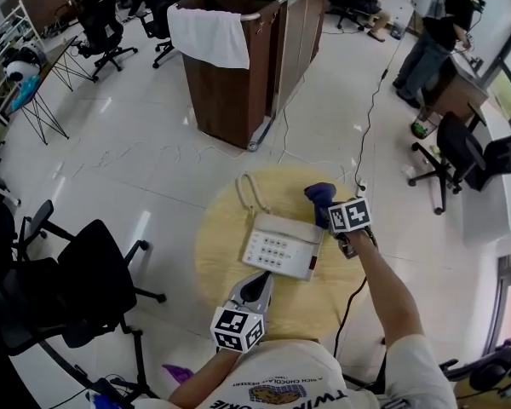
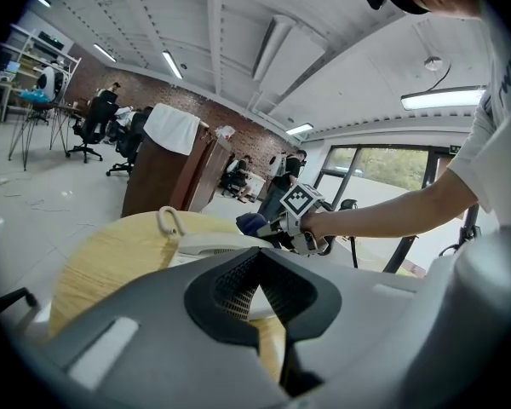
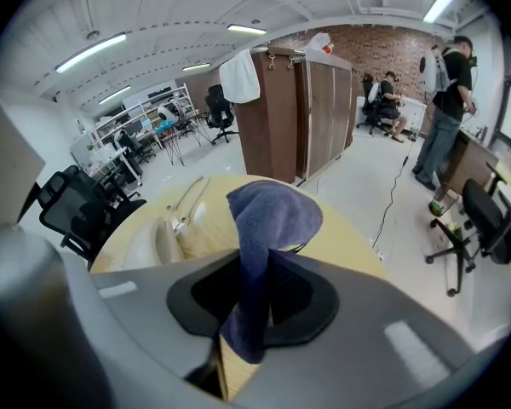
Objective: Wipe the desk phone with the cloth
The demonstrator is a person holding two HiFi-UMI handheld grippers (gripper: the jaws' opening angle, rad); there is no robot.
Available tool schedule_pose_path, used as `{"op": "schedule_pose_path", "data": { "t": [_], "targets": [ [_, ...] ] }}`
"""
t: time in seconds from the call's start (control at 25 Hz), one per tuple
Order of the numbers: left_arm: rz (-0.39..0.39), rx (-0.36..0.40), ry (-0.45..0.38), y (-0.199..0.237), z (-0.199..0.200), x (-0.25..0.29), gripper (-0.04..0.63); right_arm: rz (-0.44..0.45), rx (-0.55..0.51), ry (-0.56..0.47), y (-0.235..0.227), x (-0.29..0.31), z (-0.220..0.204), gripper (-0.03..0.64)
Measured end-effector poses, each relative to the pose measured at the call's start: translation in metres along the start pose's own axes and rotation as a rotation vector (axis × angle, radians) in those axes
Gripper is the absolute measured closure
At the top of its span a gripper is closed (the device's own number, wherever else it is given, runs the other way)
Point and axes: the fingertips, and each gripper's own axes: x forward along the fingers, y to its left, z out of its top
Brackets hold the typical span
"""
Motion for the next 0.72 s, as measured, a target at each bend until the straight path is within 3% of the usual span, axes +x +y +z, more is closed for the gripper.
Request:
{"op": "schedule_pose_path", "data": {
  "t": [0.72],
  "targets": [
    [-0.045,0.032,-0.011,-0.015,0.007,0.017,0.604,0.125,-0.13,0.051,0.078,0.057,0.045,0.551]
  ]
}}
